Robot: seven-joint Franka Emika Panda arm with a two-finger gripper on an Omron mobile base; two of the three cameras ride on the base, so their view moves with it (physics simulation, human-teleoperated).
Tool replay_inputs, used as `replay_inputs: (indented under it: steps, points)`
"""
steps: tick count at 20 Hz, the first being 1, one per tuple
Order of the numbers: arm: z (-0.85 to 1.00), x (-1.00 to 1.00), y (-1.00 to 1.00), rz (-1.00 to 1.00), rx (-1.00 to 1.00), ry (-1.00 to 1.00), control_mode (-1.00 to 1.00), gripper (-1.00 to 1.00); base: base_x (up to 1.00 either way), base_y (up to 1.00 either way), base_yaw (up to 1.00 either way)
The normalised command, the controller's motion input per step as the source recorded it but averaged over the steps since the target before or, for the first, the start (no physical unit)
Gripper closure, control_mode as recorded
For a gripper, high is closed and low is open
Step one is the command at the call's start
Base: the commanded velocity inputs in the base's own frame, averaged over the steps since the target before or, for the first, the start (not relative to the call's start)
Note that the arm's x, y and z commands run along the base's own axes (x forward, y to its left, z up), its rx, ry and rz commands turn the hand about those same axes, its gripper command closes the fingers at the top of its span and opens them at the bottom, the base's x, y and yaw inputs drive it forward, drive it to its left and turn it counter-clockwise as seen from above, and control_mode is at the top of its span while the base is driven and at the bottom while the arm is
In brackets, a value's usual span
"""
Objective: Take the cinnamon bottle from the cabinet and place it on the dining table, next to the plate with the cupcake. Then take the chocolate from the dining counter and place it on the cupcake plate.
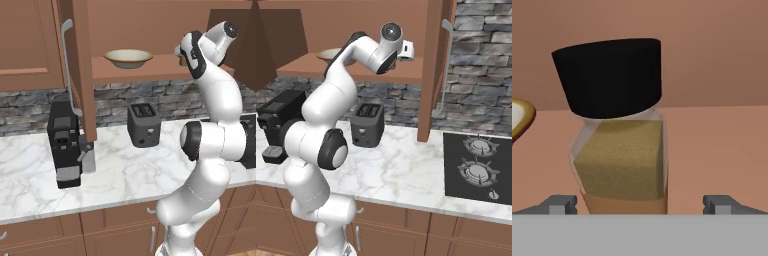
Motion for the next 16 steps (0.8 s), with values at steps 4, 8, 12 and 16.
replay_inputs:
  steps: [4,8,12,16]
  points:
    - [0.0,0.11,-0.01,0.0,0.0,-0.01,-1.0,-1.0,0.0,0.0,0.0]
    - [0.0,0.1,0.0,0.0,0.0,-0.01,-1.0,-1.0,0.0,0.0,0.0]
    - [0.0,0.01,0.0,0.0,0.02,0.0,-1.0,-1.0,0.0,0.0,0.0]
    - [0.0,0.02,0.0,0.0,0.0,-0.01,-1.0,-1.0,0.0,0.0,0.0]
